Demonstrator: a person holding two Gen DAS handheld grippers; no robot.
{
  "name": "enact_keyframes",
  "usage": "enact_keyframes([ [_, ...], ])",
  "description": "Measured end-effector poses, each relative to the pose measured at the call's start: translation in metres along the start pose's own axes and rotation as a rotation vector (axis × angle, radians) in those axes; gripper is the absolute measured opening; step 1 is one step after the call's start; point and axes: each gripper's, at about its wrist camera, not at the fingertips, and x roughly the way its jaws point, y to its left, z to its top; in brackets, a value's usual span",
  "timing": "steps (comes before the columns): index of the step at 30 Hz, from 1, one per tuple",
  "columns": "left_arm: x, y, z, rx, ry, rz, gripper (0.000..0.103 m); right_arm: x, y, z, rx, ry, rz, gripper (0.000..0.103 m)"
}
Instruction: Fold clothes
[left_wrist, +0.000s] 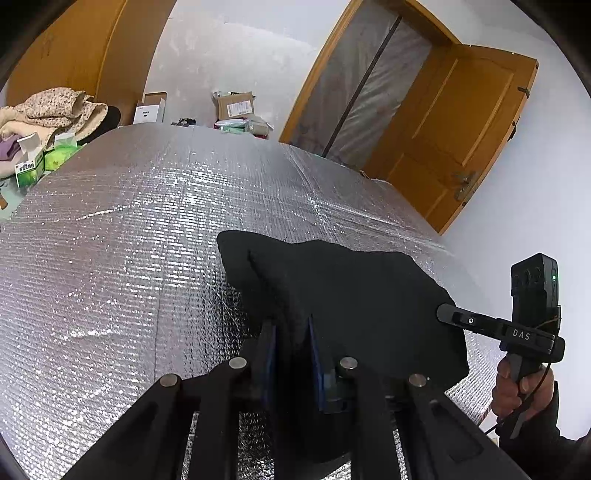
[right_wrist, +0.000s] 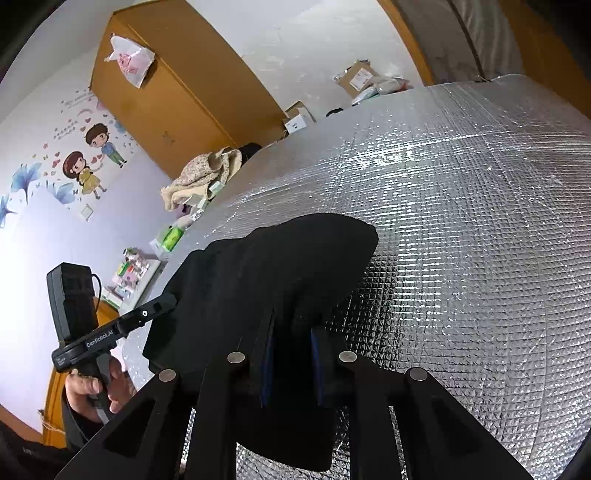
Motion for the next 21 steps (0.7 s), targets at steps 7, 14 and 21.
enact_keyframes([
  [7,-0.002,0.003,0.024,0.036,-0.045,0.032,0.017,0.010,0.015,0.021,-0.046,-0.017,-0.004,0.017],
  [14,-0.003,0.021,0.061,0.052,-0.096,0.065,0.017,0.034,0.032,0.055,-0.077,-0.027,0.017,0.017],
  [21,0.013,0.047,0.101,0.077,-0.097,0.105,0.017,0.076,0.047,0.096,-0.102,-0.024,0.025,0.017],
])
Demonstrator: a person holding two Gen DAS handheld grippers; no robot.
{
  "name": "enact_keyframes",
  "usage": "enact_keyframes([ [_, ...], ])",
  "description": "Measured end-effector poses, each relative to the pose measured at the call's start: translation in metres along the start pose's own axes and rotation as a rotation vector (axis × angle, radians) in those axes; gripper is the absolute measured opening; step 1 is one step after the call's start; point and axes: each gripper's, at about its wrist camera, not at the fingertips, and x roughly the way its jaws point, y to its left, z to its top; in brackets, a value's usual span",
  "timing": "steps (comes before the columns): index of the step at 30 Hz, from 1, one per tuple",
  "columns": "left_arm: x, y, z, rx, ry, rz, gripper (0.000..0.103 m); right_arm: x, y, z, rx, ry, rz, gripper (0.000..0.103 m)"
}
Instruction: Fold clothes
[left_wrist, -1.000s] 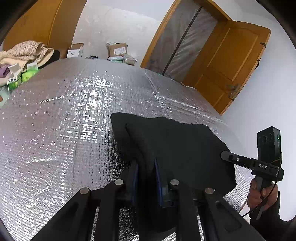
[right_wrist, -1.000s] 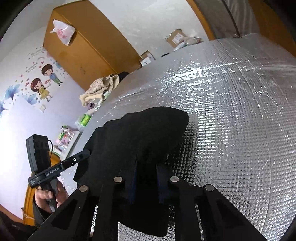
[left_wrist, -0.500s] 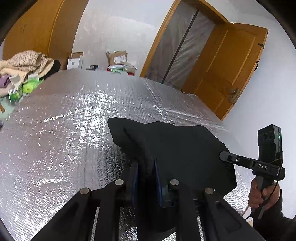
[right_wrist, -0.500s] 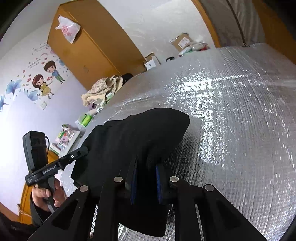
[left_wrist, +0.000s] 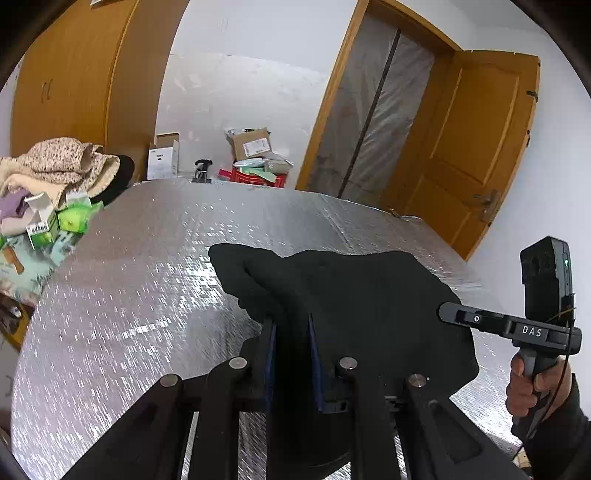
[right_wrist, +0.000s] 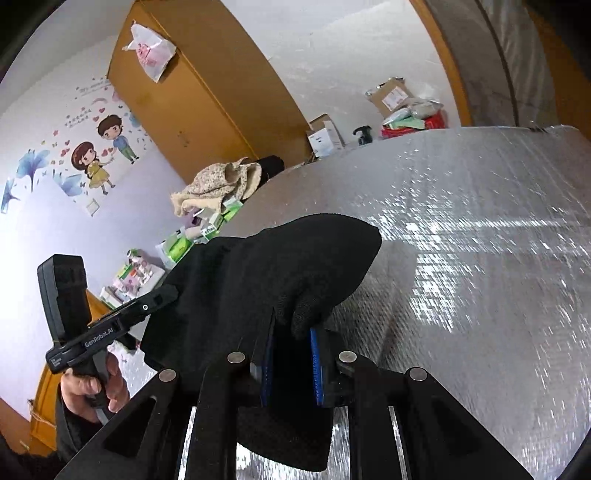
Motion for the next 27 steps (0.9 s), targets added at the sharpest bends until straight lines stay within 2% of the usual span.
enact_keyframes([
  [12,0.059,0.055,0.051,-0.025,0.022,0.021,0.017,0.082,-0.007,0.059,-0.004,0.008,-0.025,0.017],
  [16,0.076,0.076,0.056,-0.061,0.017,0.016,0.017,0.106,-0.016,0.073,0.016,0.009,-0.024,0.017],
  [19,0.094,0.095,0.052,-0.098,0.047,0.026,0.017,0.127,-0.027,0.076,0.032,0.031,-0.039,0.018],
  [23,0.106,0.116,0.037,-0.163,0.102,0.002,0.020,0.148,-0.052,0.069,0.084,0.091,-0.045,0.029],
  [25,0.101,0.121,0.031,-0.191,0.100,-0.003,0.021,0.144,-0.059,0.066,0.103,0.092,-0.040,0.037],
  [27,0.089,0.119,0.029,-0.200,0.080,0.014,0.020,0.135,-0.059,0.066,0.098,0.076,-0.056,0.039],
])
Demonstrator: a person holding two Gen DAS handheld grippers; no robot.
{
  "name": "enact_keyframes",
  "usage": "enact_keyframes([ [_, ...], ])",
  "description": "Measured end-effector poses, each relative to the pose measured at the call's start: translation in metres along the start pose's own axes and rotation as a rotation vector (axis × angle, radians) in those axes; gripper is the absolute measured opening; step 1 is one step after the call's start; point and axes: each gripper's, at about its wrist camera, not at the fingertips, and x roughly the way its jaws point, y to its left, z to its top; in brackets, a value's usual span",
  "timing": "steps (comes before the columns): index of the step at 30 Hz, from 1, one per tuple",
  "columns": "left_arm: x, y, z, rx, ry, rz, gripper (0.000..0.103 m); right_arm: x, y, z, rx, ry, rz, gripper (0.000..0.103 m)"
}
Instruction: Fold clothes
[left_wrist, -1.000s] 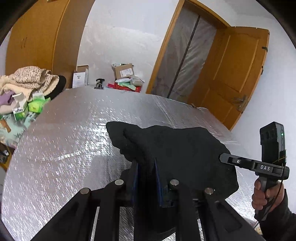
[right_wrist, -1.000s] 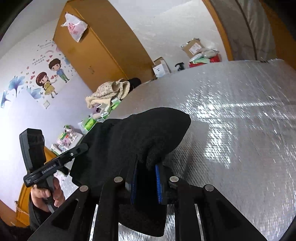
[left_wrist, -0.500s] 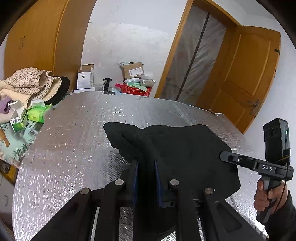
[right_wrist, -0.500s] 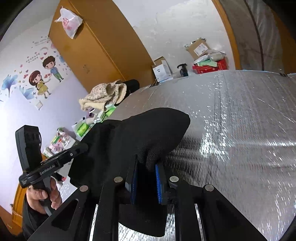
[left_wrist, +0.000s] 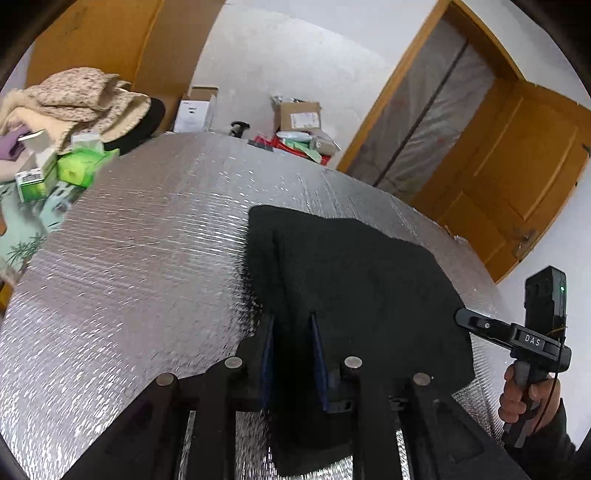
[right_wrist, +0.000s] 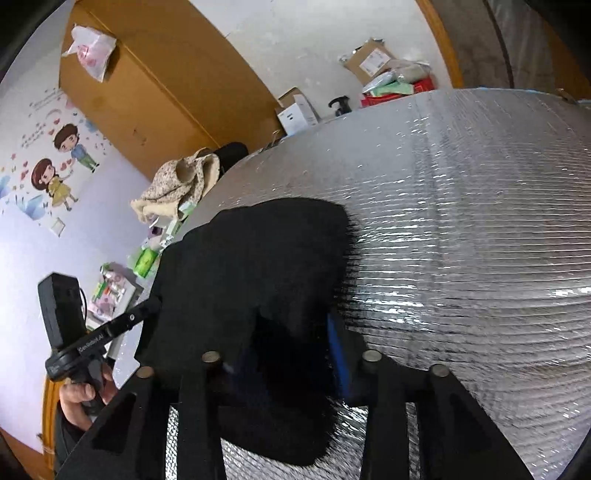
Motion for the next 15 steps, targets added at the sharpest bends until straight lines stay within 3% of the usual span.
enact_keyframes([
  [6,-0.034,-0.032,-0.019,0.067,-0.066,0.031,0.020,-0.033,0.019,-0.015,-0.079,-0.075,-0.036,0.038],
  [10,-0.015,-0.046,-0.039,0.145,0.001,0.065,0.019,-0.028,0.030,-0.034,-0.143,-0.033,-0.064,0.034],
  [15,-0.011,-0.032,-0.042,0.077,0.006,0.057,0.010,-0.014,0.023,-0.043,-0.142,0.026,-0.106,0.033],
])
